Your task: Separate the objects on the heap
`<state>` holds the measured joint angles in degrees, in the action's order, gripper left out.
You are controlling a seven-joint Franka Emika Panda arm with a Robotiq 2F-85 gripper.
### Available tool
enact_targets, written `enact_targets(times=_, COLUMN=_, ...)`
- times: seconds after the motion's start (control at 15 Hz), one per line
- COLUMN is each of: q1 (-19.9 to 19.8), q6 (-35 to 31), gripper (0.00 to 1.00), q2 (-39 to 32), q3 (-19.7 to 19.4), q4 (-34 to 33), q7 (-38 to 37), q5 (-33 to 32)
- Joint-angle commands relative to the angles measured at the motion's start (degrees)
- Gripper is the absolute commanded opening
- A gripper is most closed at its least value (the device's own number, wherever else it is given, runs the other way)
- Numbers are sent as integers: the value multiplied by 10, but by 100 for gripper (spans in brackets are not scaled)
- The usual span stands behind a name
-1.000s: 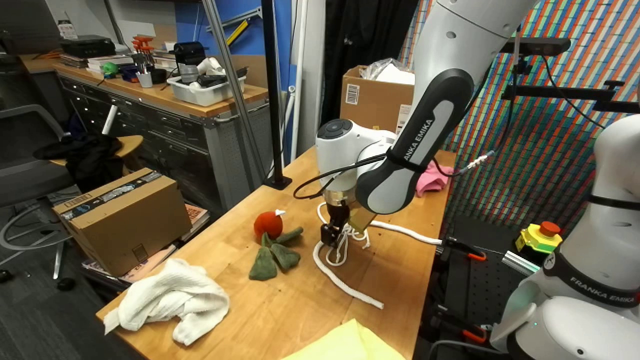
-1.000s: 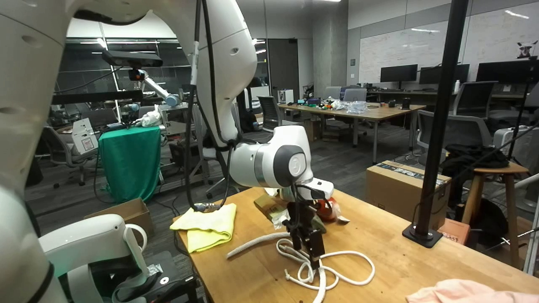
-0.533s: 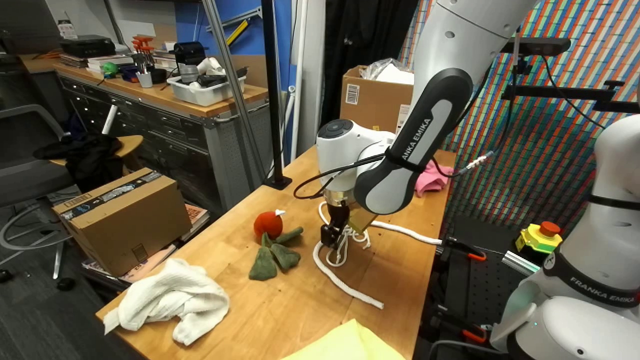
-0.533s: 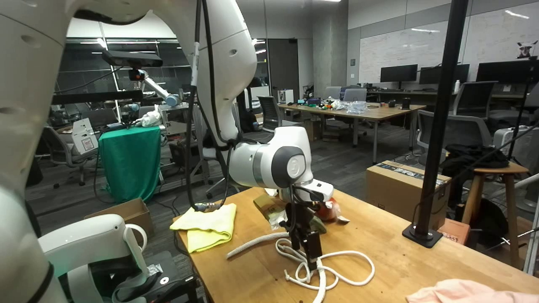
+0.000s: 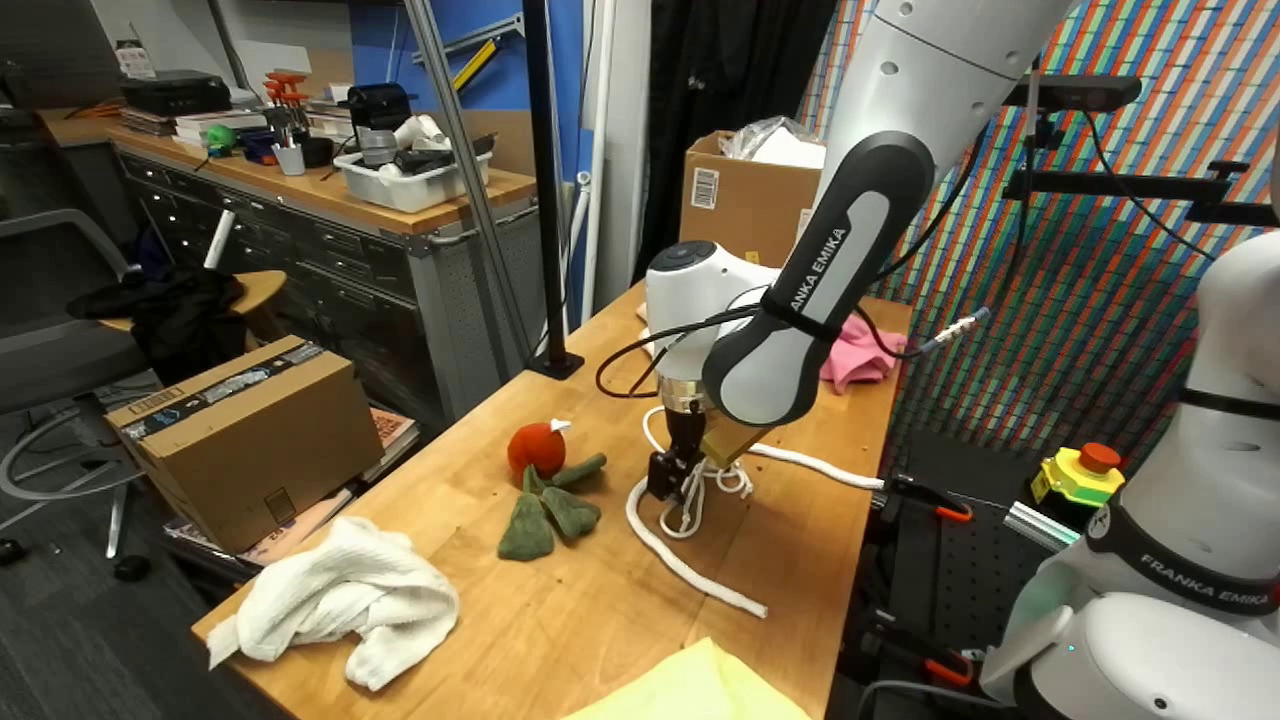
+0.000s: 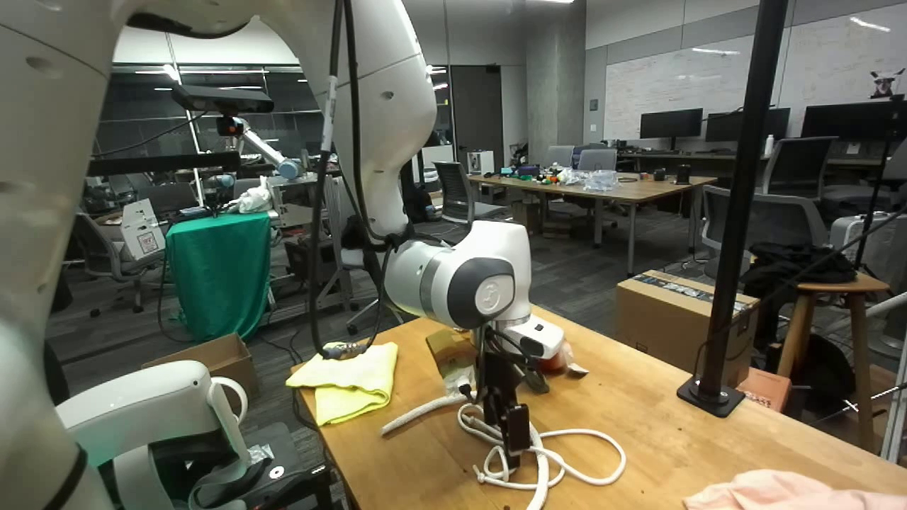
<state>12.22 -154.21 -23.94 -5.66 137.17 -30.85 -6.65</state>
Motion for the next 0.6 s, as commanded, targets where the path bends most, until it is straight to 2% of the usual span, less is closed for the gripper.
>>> enact_targets(times=0.0, q1=-31, q6=0, gripper=100, q2=1, q3=26, q4=10, q7=55, q5=51)
enact_targets(times=0.33, q1=-51, q6=-9, gripper=100, q2=2, q3=38, q4=13, q7=104, q5=78)
enact_targets(times=0.4, q1=-54, q6=-9, gripper=90, q2=3, q3=40, q4=13, q7=110, q5=81)
enact_targets(times=0.53, q1=-57, q6=-9, gripper=76, q2=5, q3=42, q4=13, q7=119, q5=84)
